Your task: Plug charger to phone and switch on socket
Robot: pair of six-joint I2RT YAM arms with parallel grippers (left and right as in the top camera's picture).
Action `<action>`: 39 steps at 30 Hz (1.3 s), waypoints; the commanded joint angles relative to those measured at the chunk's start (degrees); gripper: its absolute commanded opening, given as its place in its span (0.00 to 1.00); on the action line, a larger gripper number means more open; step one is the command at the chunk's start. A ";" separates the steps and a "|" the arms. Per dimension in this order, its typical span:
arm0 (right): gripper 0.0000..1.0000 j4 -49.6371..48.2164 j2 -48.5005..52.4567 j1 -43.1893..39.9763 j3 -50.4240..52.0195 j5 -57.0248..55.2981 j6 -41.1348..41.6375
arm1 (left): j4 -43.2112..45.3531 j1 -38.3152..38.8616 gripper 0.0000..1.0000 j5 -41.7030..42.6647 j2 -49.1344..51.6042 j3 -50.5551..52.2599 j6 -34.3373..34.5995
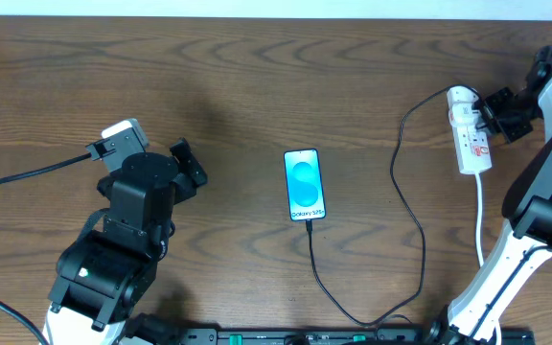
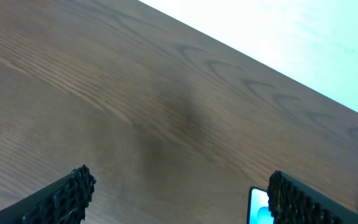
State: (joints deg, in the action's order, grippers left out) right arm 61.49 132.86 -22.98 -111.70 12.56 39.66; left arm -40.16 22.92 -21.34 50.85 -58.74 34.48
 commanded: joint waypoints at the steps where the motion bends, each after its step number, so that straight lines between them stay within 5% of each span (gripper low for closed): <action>1: 0.01 0.81 1.60 -0.85 -3.17 1.33 0.13 | -0.13 -0.35 0.91 -1.01 0.00 -0.52 -0.39; 39: 0.01 3.67 6.60 4.79 -5.31 -3.85 -1.88 | -0.13 -0.35 0.91 -1.01 0.00 -0.52 -0.39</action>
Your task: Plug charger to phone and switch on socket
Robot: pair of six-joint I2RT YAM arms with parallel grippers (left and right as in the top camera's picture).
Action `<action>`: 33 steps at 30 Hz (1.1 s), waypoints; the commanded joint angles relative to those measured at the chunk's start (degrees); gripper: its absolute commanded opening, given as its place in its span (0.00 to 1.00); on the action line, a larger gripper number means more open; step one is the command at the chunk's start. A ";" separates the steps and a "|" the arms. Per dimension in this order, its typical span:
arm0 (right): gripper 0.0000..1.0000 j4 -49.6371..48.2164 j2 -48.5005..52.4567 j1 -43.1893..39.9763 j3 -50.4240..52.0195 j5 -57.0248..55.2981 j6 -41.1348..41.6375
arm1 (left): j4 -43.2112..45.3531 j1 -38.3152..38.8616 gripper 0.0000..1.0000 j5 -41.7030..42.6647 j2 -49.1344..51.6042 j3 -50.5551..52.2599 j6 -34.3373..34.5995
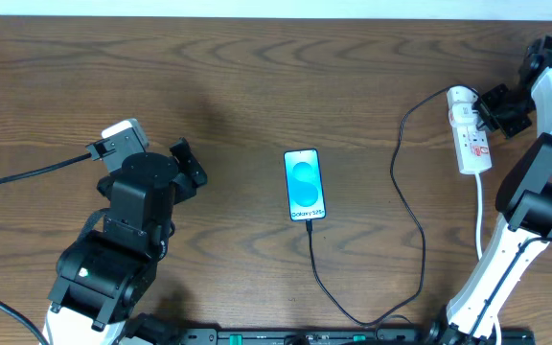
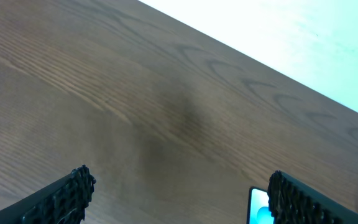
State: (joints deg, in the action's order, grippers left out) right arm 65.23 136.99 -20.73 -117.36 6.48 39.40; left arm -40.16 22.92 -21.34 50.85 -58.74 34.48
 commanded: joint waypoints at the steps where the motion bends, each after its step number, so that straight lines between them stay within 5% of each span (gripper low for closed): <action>1: 0.01 0.70 1.81 2.36 0.35 1.62 -1.79 | -0.13 -0.35 0.92 -1.01 0.00 -0.52 -0.39; 13: 0.01 8.07 -20.00 -0.35 0.35 -18.32 -1.77 | -0.13 -0.35 0.92 -1.01 0.00 -0.52 -0.39; 33: 0.06 0.28 -66.14 -0.17 0.35 -11.65 -0.24 | -0.13 -0.35 0.91 -1.01 0.00 -0.52 -0.39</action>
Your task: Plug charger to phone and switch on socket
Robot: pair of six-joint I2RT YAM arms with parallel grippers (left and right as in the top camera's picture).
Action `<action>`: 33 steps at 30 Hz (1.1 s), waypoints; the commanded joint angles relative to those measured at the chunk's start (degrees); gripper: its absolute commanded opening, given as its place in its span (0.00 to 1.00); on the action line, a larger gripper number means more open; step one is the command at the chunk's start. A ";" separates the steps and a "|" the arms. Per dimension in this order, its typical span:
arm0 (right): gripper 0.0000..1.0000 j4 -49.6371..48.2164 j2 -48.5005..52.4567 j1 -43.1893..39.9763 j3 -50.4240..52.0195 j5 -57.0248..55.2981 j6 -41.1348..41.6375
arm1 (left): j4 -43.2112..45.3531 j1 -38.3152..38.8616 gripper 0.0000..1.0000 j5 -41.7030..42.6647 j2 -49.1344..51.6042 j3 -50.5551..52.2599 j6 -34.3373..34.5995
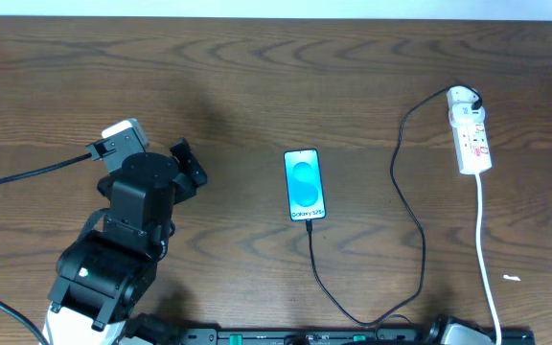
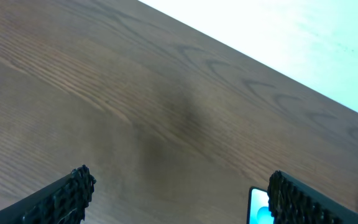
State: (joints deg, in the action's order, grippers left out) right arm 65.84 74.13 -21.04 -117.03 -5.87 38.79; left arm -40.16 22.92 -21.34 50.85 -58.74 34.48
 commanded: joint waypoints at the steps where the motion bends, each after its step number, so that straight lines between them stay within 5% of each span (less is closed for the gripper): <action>1: 0.08 -0.46 -4.61 0.13 0.02 0.68 0.39 | -0.13 -0.35 0.92 -1.01 0.00 -0.52 -0.39; 10: 0.29 -4.09 -12.11 0.13 0.02 0.61 1.01 | -0.13 -0.35 0.91 -1.01 0.00 -0.52 -0.39; 33: 0.50 -3.26 -20.26 0.13 0.96 5.42 1.05 | -0.13 -0.35 0.91 -1.01 0.00 -0.52 -0.39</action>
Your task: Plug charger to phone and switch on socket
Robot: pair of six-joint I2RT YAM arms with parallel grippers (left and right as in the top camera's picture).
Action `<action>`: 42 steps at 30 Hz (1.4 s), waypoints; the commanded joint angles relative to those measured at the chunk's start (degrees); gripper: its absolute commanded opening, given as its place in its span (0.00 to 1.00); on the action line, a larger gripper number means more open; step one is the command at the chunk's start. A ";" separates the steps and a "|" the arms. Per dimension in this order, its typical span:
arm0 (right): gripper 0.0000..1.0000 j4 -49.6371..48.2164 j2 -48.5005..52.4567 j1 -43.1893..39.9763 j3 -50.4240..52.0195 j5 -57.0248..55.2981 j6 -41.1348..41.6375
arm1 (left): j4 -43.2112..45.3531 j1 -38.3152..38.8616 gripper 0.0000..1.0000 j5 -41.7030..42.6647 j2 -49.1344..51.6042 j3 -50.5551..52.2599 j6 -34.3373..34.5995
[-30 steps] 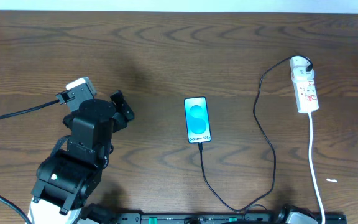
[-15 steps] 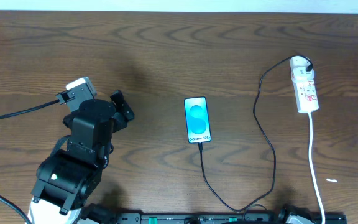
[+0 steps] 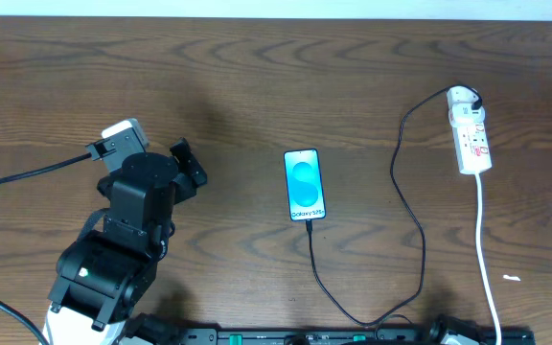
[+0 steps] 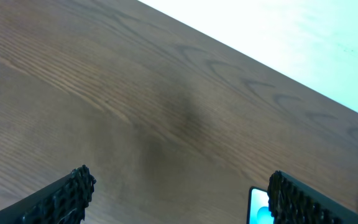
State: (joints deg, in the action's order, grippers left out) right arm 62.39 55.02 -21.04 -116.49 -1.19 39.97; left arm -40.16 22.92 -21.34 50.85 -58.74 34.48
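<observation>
The phone (image 3: 305, 184) lies face up mid-table with its screen lit blue. A black charger cable (image 3: 408, 206) is plugged into its near end, loops along the front and runs up to a plug in the white power strip (image 3: 471, 134) at the right. My left gripper (image 3: 188, 165) rests well left of the phone. In the left wrist view the left gripper (image 4: 179, 186) is open over bare wood, with a corner of the phone (image 4: 258, 208) beside its right finger. My right gripper is out of view.
The left arm's body (image 3: 127, 230) takes up the front left, with a grey cable (image 3: 27, 174) trailing off to the left edge. A black rail (image 3: 333, 336) runs along the table's front edge. A small white speck (image 3: 511, 279) lies at the right.
The white part of the right arm that showed at the bottom edge has nearly gone from view. Phone, cable, power strip and left arm are unchanged.
My right gripper was first at the power strip's far end, with the cable in the phone. Then it stood still beside the strip, slightly higher. At the last earlier moment the right arm had left the overhead view, and stays out. The left gripper stayed open and still throughout.
</observation>
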 commanded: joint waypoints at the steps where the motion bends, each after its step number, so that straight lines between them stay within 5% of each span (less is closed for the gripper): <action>1: 0.51 0.17 -1.53 0.13 0.48 0.74 -0.13 | -0.13 -0.35 0.91 -1.03 0.00 -0.52 -0.39; 26: 0.82 -1.38 -8.33 11.15 2.51 -10.71 -0.17 | -0.13 -0.35 0.91 -1.01 0.00 -0.52 -0.39; 32: 0.99 -2.25 -11.04 14.19 3.63 -15.23 -0.20 | -0.13 -0.35 0.92 -1.01 0.00 -0.52 -0.39; 42: 0.99 -6.62 -13.81 15.10 3.82 -18.21 -0.20 | -0.13 -0.35 0.91 -1.01 0.00 -0.52 -0.39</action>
State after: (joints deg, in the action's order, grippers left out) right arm 56.07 41.60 -6.55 -113.01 -18.04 40.05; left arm -40.16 22.92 -21.34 50.85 -58.74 34.48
